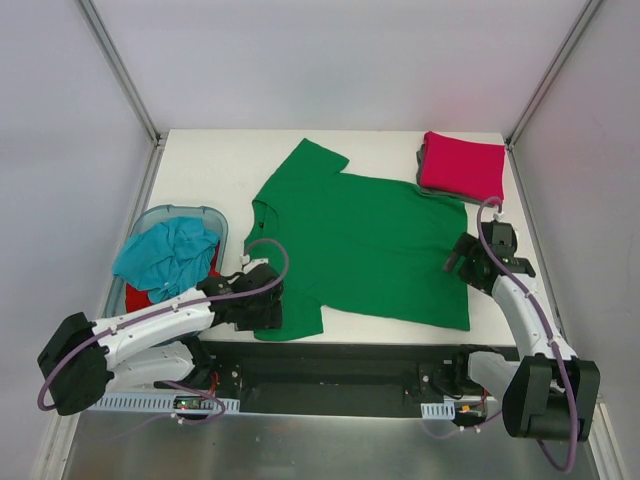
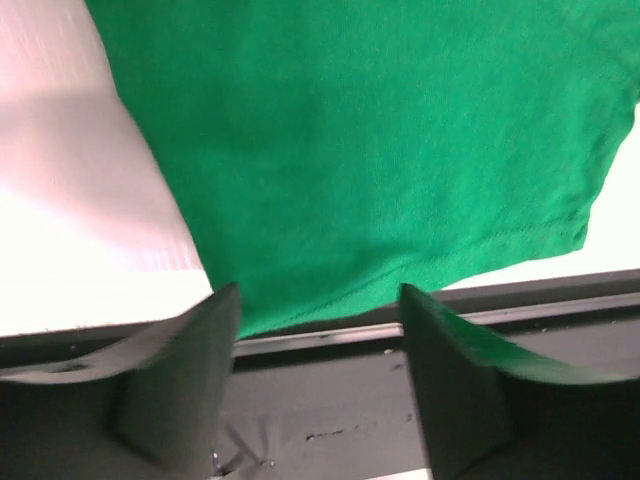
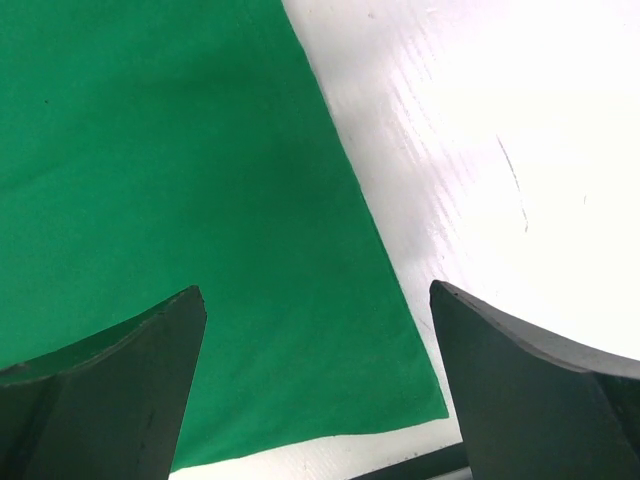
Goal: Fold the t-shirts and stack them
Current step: Flatten out the tshirt, then grap the side of the flattened tshirt closest away from the robot with both arms
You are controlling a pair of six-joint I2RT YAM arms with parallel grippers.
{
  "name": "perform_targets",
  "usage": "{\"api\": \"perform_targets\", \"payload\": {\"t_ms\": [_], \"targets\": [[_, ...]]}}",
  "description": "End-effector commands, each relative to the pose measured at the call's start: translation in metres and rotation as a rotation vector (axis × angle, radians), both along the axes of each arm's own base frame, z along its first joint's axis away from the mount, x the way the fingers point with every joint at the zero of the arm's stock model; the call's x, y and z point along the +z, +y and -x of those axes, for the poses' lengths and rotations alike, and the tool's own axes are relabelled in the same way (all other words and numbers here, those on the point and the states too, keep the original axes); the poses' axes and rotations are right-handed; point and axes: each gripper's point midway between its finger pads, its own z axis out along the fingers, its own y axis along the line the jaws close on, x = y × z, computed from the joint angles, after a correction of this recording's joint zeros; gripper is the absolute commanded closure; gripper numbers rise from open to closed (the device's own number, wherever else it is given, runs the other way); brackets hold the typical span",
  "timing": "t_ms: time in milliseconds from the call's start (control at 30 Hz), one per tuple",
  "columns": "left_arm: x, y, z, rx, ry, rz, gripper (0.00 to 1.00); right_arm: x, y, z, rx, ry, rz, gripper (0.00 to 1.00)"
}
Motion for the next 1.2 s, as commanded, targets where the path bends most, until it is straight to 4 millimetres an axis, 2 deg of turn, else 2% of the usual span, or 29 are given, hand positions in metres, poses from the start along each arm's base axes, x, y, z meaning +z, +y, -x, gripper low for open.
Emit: {"api": "perform_targets", "payload": {"t_ms": [0, 233, 400, 533, 667, 733, 800, 867, 900, 1033, 1167], "targets": [[-0.003, 0.006, 0.023, 0.083, 0.055, 0.002, 0.43, 0.016, -0.009, -0.013, -0.030, -0.096, 0.032, 0.04], [-0.017, 0.022, 0.039, 0.104, 0.112, -0.056, 0.48, 0.009, -0.009, -0.011, -0.034, -0.070, 0.030, 0.04], [-0.019, 0.025, 0.039, 0.118, 0.103, -0.073, 0.49, 0.010, -0.009, -0.012, -0.037, -0.078, 0.031, 0.04], [-0.018, 0.019, 0.036, 0.113, 0.098, -0.065, 0.53, 0.009, -0.008, -0.012, -0.032, -0.077, 0.027, 0.04], [-0.023, 0.015, 0.041, 0.093, 0.125, -0.062, 0.55, 0.007, -0.009, -0.012, -0.037, -0.069, 0.029, 0.04], [-0.026, 0.016, 0.043, 0.094, 0.131, -0.075, 0.59, 0.007, -0.008, -0.011, -0.038, -0.068, 0.028, 0.04], [-0.026, 0.016, 0.041, 0.099, 0.120, -0.079, 0.70, 0.007, -0.008, -0.012, -0.038, -0.071, 0.028, 0.04], [-0.023, 0.013, 0.036, 0.100, 0.102, -0.071, 0.95, 0.008, -0.008, -0.011, -0.039, -0.074, 0.027, 0.04], [-0.022, 0.011, 0.033, 0.103, 0.089, -0.061, 1.00, 0.009, -0.009, -0.011, -0.042, -0.078, 0.029, 0.04], [-0.012, -0.005, 0.021, 0.057, 0.031, 0.003, 1.00, 0.011, -0.009, -0.007, -0.078, -0.084, 0.012, 0.04], [0.013, -0.028, 0.008, -0.021, -0.055, 0.121, 1.00, 0.010, -0.010, 0.021, -0.152, -0.028, -0.006, 0.04]]}}
